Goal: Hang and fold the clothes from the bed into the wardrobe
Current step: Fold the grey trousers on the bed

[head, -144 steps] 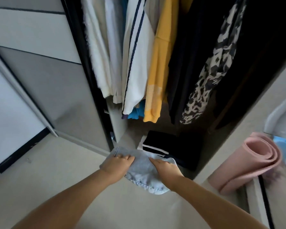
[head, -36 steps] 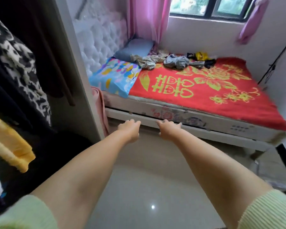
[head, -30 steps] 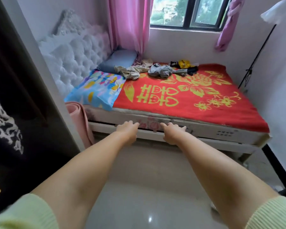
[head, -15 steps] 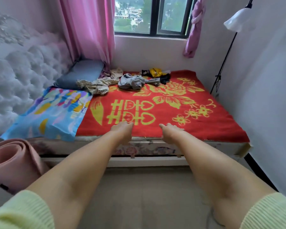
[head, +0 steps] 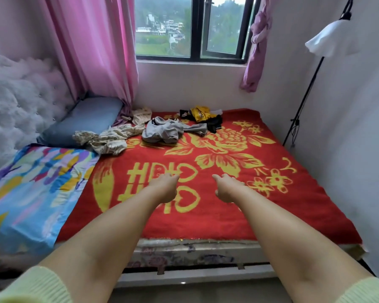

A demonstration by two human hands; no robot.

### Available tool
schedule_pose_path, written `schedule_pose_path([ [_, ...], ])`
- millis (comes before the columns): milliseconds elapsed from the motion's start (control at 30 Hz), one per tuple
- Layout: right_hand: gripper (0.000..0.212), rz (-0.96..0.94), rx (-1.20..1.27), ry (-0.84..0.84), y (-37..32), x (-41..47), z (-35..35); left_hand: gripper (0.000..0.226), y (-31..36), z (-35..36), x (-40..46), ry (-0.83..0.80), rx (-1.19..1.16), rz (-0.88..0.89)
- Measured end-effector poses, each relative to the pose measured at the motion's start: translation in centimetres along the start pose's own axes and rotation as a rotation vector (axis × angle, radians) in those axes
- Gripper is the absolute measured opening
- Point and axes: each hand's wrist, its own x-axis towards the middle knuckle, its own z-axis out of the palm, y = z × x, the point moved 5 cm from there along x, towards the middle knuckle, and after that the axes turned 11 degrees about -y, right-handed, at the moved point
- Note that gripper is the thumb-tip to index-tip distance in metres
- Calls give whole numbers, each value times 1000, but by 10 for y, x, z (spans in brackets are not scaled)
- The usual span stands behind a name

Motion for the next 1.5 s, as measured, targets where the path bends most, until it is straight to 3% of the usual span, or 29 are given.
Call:
schedule_pose_path([
  [233, 55, -31, -38, -41, 46, 130, -77, 54, -11, -51, 120, 9, -126, -99],
  [500, 57, -110, -56, -200, 16, 256, -74, 58, -53, -25, 230, -150, -233, -239],
  [733, 54, -53, -1, -278, -2, 368, -95, 59, -100, -41, 350, -226, -234, -164],
  [1067, 58, -108, 46, -276, -48, 531, -136, 54, -141, -76, 525, -184, -172, -96],
  [1300, 53, -146, 135, -311, -46, 658, -67, 60, -149, -11, 617, -184, -163, -100],
  [1433, 57, -166, 164, -304, -45, 721, 1, 65, -167, 15, 672, -77, -153, -138],
  [1500, 60, -196, 101, -210, -45, 735, 38, 69, -176, 25, 698, -20, -70, -144],
])
